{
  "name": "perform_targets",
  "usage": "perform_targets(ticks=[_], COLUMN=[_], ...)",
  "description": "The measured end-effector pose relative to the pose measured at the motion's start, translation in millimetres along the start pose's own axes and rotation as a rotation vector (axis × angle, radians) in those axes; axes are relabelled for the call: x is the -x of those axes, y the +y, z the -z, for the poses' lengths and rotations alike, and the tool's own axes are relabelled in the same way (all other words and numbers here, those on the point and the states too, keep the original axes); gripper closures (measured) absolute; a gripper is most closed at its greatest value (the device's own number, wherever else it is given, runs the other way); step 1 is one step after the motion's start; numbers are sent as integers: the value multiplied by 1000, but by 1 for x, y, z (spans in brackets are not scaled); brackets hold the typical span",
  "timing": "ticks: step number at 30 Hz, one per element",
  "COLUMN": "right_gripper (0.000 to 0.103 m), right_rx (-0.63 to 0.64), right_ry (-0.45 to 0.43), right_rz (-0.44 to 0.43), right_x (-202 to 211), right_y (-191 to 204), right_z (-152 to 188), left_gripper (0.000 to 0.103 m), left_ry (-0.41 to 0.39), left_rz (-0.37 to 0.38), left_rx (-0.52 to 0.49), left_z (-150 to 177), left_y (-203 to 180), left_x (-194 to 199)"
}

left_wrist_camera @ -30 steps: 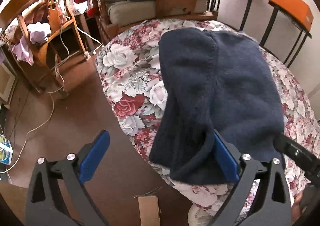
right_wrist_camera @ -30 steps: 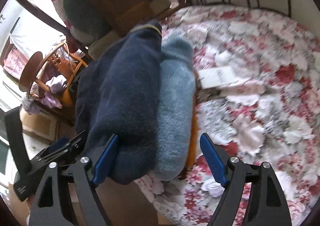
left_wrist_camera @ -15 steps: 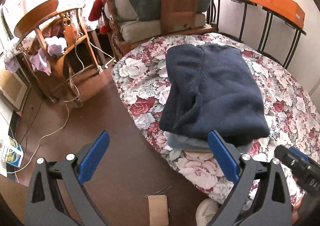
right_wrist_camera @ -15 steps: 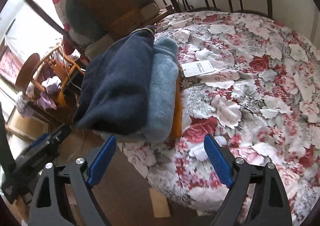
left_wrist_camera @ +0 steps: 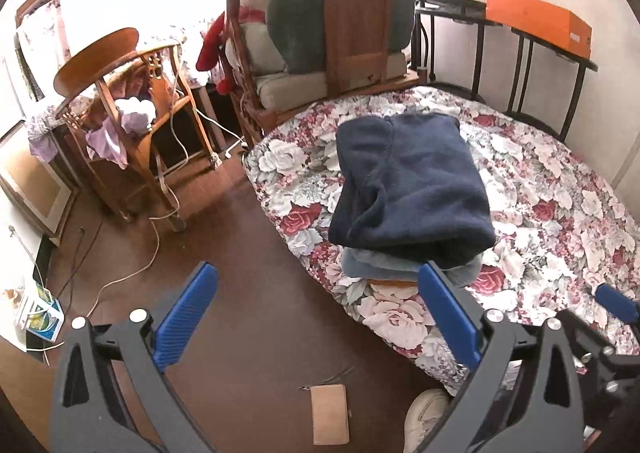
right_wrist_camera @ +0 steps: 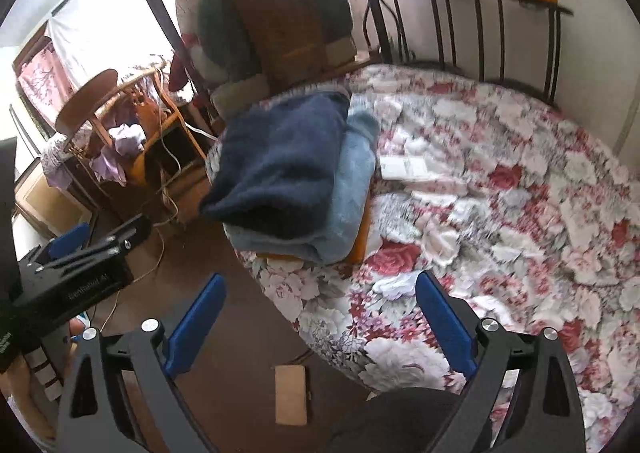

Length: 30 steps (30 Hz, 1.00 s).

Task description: Fold small clothes

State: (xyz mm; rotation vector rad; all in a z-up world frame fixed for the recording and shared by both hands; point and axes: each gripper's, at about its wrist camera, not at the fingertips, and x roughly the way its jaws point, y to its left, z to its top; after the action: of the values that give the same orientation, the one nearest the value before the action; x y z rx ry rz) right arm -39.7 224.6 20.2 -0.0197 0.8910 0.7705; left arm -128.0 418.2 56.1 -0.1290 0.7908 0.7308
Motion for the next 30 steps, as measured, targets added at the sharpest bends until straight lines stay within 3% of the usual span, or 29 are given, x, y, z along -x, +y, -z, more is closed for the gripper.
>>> perform_targets(ticks=[9, 14, 17, 20, 23, 26, 30], right_gripper=[4, 4, 4, 4, 4, 4, 4], right_rx=[81, 78, 102, 123, 102, 85, 84], right_ry=[-158, -193, -198, -190, -178, -167, -168], right_rz=[37, -13, -23, -8, -1, -3, 1], right_x=[71, 94, 97, 94, 88, 84, 83], right_y=[8, 13, 20, 21, 18, 16, 18], right_z=[-8, -10, -10, -9, -10, -11, -11], left_gripper=[5, 5, 5, 5, 5, 5, 5], left_ry=[-78, -78, -33, -52, -62, -29, -25], left_rz=[-7, -19, 19, 57, 27, 62, 41], left_rx=[14, 9, 4, 14, -14, 5, 21], left_z=[-9, -11, -14, -13, -12, -12, -12], left_y=[-6, -11, -13, -13, -19, -17, -12], left_x=[50, 72, 74, 78, 80, 75, 72])
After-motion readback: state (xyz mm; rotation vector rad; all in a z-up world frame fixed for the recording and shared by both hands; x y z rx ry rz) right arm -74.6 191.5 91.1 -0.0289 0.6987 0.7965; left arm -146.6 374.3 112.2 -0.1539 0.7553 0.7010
